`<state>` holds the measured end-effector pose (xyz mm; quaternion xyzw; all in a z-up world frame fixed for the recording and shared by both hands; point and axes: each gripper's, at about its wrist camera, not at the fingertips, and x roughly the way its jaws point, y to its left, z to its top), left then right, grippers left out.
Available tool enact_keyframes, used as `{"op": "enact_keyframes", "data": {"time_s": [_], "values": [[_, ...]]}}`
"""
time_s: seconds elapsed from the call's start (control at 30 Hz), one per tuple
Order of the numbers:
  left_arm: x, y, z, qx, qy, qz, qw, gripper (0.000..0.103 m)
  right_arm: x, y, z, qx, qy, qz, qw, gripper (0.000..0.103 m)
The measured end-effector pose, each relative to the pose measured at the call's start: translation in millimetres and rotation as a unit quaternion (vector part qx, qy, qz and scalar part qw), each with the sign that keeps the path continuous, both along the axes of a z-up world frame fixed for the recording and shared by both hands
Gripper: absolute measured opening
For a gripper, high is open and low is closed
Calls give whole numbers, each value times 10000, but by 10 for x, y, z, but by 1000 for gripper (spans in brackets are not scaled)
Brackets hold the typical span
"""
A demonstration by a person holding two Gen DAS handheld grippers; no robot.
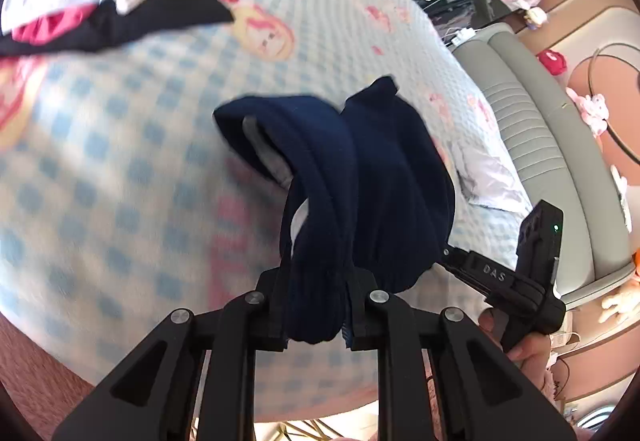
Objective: Fold clothes
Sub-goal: 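Hold the trousers by the waistband with both grippers and lower the legs onto the bed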
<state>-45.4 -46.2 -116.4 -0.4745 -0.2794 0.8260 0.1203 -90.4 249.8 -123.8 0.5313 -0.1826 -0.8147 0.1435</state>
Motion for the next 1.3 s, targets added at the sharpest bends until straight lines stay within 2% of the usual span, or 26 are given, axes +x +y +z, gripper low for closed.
{"op": "enact_keyframes", "data": {"time_s": [0.17, 0.3, 0.4, 0.5, 0.57, 0.6, 0.67, 0.73, 0.8, 0.9, 0.97, 1.03, 1.1, 1.13, 1.17, 1.23, 1.3], "values": [[-143, 9, 234, -129, 298, 51, 9995, 19, 139, 18, 443, 182, 558, -114, 9982, 11], [-65, -28, 230, 9, 319, 56, 9995, 19, 315, 126, 617, 448, 656, -344, 9962, 11], [-82, 37, 31, -33, -27, -182, 9998, 20, 469, 150, 532, 1072, 387, -432, 9925, 11], [-49, 118, -269, -230, -553, -334, 9976, 21, 622, 196, 347, 1050, 5, -340, 9939, 12], [-24, 149, -449, -275, -878, -422, 9949, 30, 688, 254, 233, 939, -229, -257, 9950, 16], [-14, 117, -449, -56, -848, -414, 9955, 34, 703, 299, 204, 822, -286, -268, 9958, 17], [-26, 58, -409, 273, -748, -383, 9961, 54, 708, 392, 187, 520, -307, -396, 9974, 21], [-63, 11, -345, 500, -629, -350, 9962, 58, 690, 507, 170, 223, -279, -559, 9978, 24], [-129, 44, -324, 457, -609, -411, 9962, 58, 657, 588, 159, 179, -229, -797, 9964, 27], [-228, 93, -293, 394, -578, -504, 9963, 55, 604, 653, 152, 153, -166, -1003, 9947, 30], [-263, 146, -326, 386, -574, -600, 9958, 55, 578, 629, 120, 133, -186, -945, 9953, 44], [-265, 221, -435, 305, -697, -642, 9950, 54, 542, 527, 33, 119, -321, -650, 9973, 50], [-233, 254, -448, 113, -741, -620, 9953, 35, 565, 476, -35, 217, -385, -574, 9974, 50], [-225, 264, -425, 10, -740, -621, 9953, 16, 582, 467, -58, 277, -398, -580, 9971, 37], [-215, 271, -390, -70, -727, -632, 9953, 14, 613, 469, -8, 327, -327, -606, 9971, 18], [-178, 253, -155, 60, -527, -765, 9957, 14, 686, 456, 159, 437, -79, -606, 9972, 11], [-137, 232, 155, 129, -150, -901, 9957, 14, 787, 410, 464, 374, 311, -440, 9978, 9]]}}
